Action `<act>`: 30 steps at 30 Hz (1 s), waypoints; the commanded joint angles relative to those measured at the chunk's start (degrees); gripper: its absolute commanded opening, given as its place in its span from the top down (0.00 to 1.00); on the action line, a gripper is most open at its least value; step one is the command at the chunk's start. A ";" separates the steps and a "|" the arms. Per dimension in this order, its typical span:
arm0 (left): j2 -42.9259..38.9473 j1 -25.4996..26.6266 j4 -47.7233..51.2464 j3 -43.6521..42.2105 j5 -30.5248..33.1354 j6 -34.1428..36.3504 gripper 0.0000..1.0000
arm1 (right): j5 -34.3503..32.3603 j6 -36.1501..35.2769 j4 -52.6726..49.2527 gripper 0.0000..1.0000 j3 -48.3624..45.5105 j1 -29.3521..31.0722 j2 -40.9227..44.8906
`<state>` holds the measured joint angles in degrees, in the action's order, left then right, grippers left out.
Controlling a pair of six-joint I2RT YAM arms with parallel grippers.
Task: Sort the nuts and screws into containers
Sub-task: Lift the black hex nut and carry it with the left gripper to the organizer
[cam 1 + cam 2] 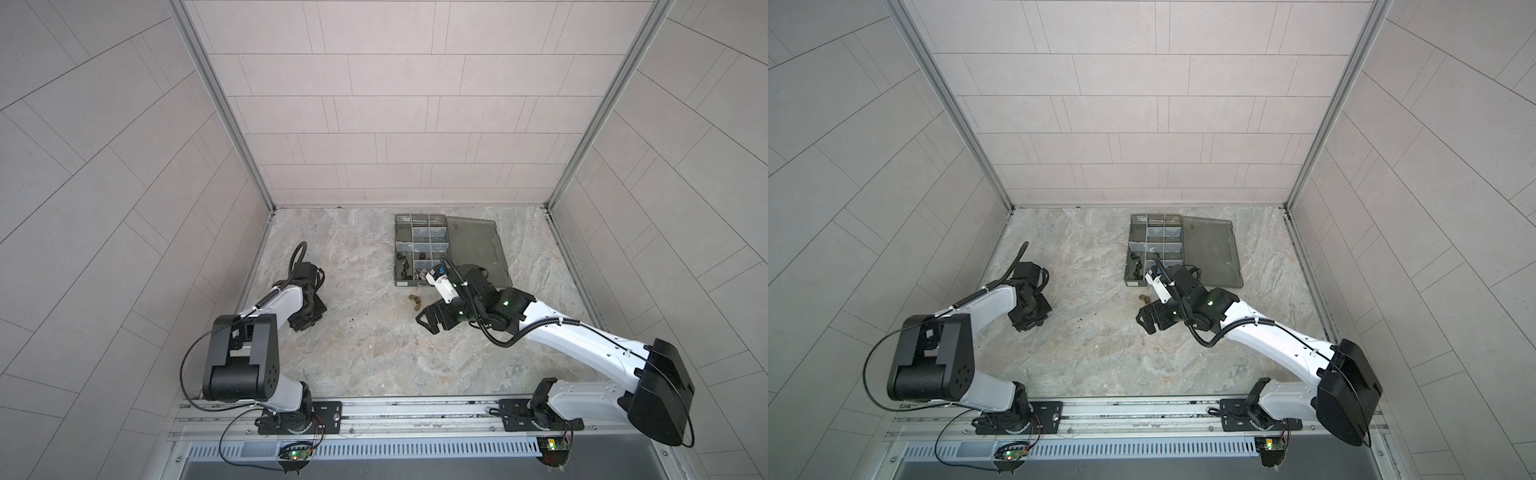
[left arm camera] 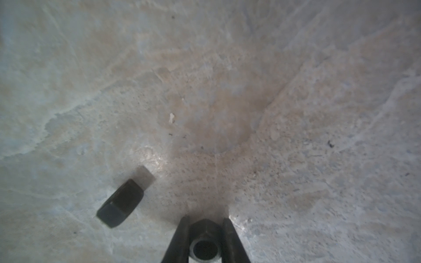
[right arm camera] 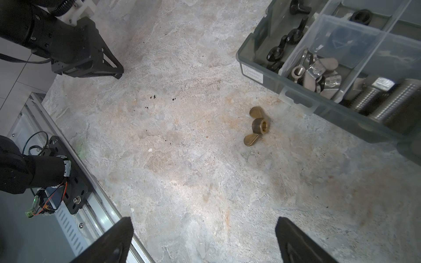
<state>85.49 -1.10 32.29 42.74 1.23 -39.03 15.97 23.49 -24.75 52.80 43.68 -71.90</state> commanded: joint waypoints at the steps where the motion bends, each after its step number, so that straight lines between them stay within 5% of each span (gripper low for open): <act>1: 0.50 0.78 2.71 1.23 -2.11 -0.17 0.87 | -0.86 -0.52 -1.24 0.01 -1.37 -0.93 1.54; 10: 5.82 9.30 7.26 13.99 0.91 -1.64 0.87 | -0.24 -1.99 -3.97 0.01 -3.04 -7.92 5.94; 22: 23.33 22.95 13.32 45.12 1.72 -2.20 0.86 | 0.07 -2.22 -6.13 0.01 -3.84 -13.21 8.82; 30: 38.10 26.43 15.97 67.05 -3.33 -1.37 0.85 | -0.23 -2.30 -7.71 0.01 -3.97 -14.50 9.92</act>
<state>120.16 25.04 44.93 104.51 -0.36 -40.64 16.12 21.82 -30.63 49.36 29.67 -63.48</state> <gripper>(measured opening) 0.208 0.993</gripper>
